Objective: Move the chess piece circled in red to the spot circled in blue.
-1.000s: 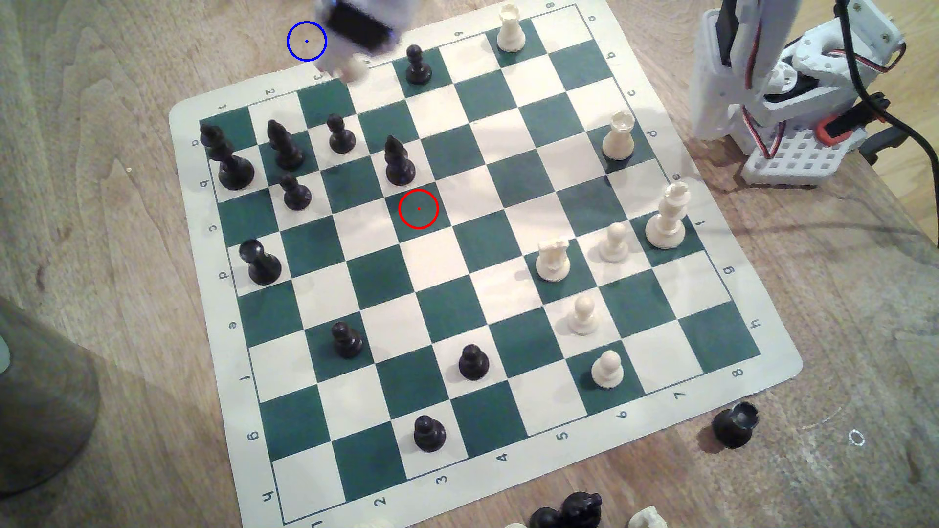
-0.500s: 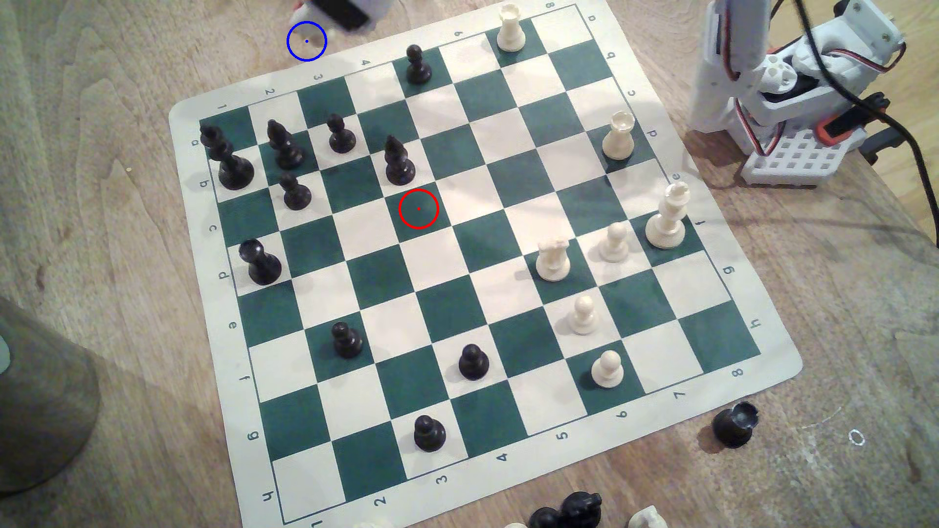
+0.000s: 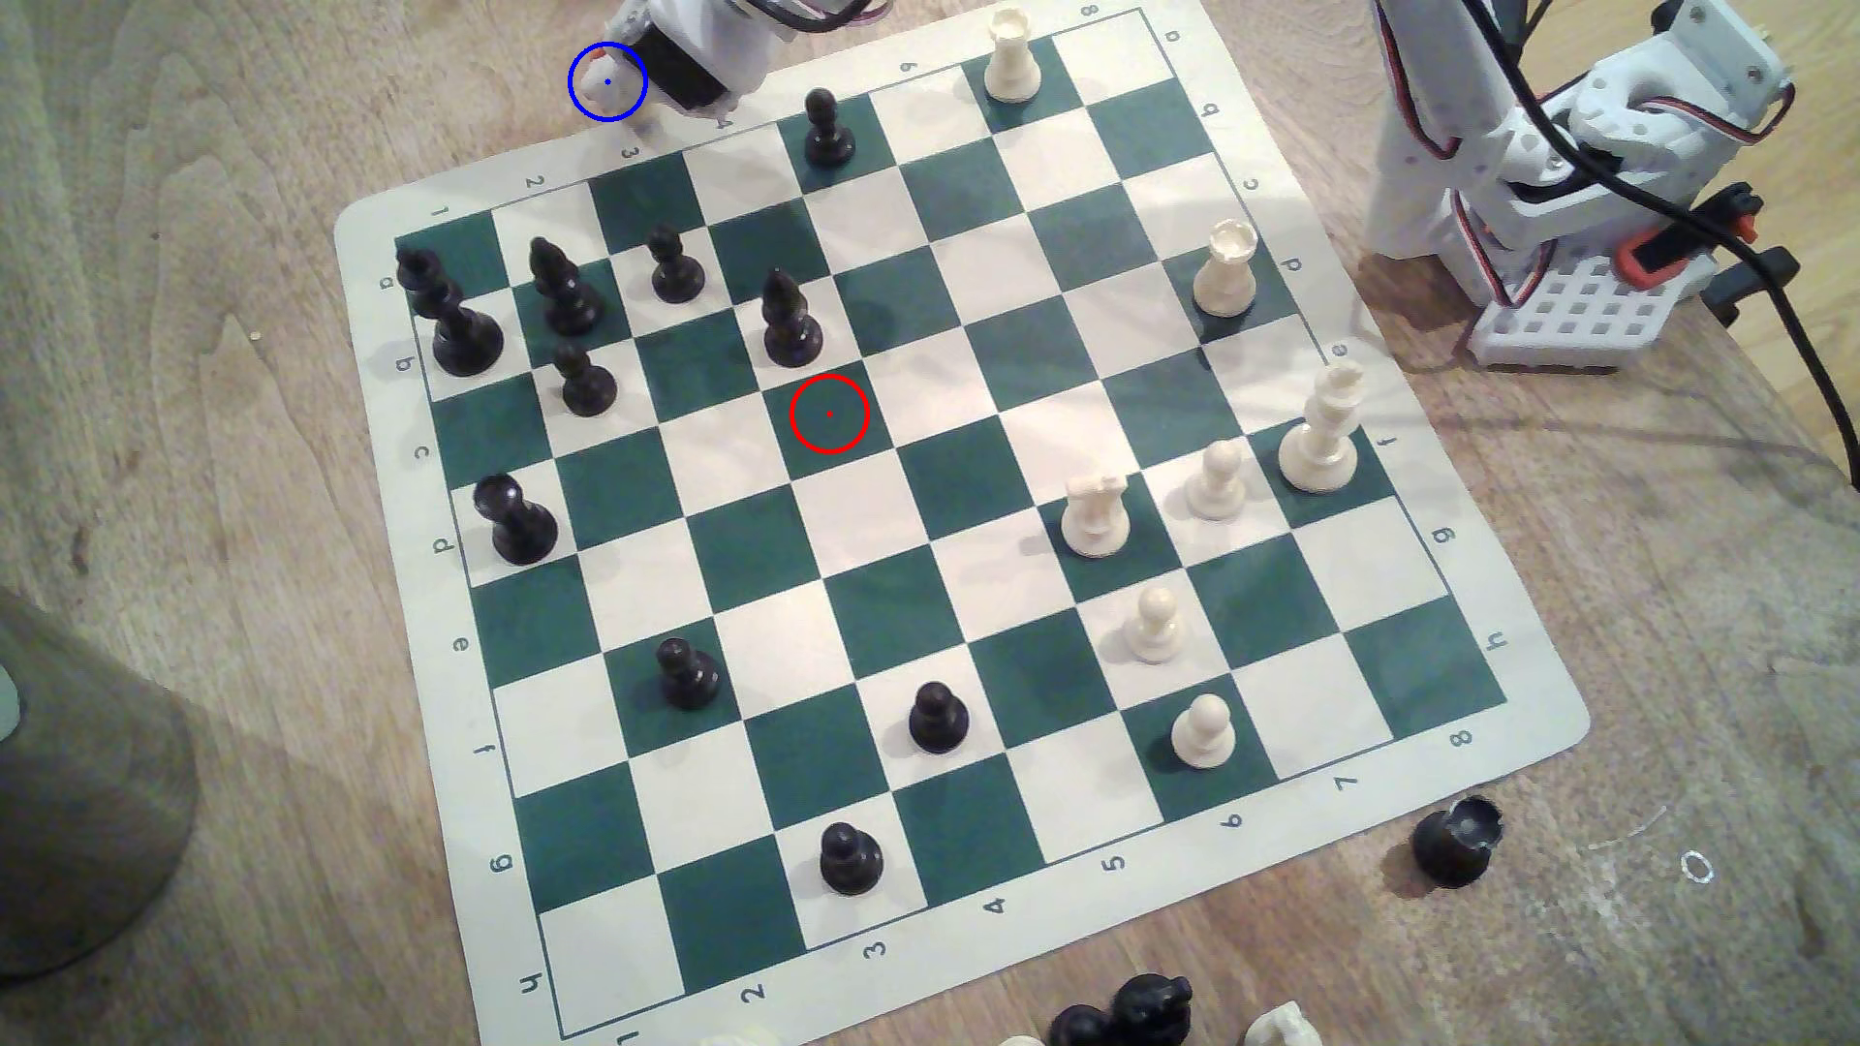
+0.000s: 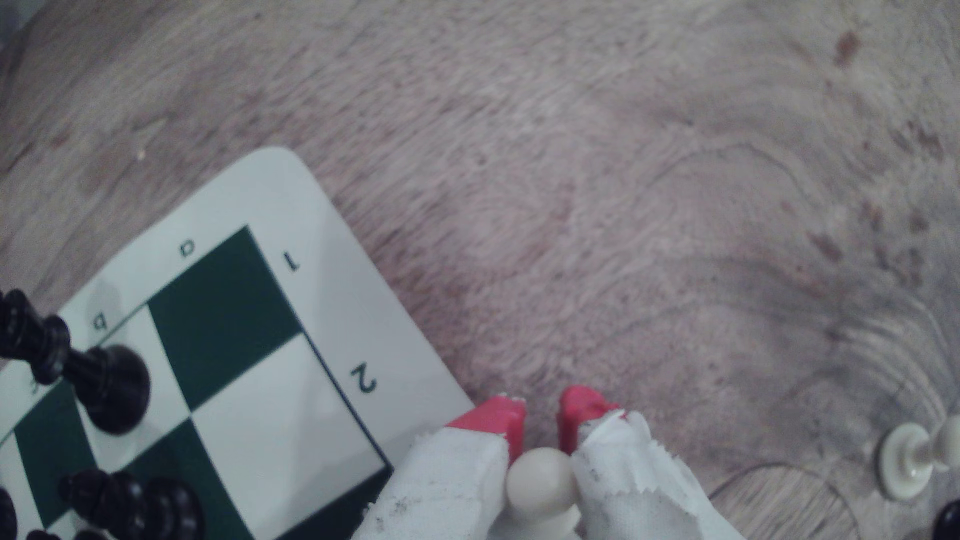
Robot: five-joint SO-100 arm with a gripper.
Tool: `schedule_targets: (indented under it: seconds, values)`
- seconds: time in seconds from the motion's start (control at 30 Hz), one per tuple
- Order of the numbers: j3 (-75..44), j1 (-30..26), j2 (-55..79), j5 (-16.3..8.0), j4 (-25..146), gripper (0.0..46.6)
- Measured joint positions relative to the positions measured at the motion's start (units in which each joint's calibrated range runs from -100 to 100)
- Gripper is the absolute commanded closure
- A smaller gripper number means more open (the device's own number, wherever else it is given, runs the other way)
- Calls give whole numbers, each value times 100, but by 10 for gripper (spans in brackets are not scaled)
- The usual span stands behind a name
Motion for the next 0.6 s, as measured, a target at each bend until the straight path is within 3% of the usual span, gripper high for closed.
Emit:
schedule_targets:
  seconds: [0.6]
  values:
    - [-416,177,419,0,-661,460]
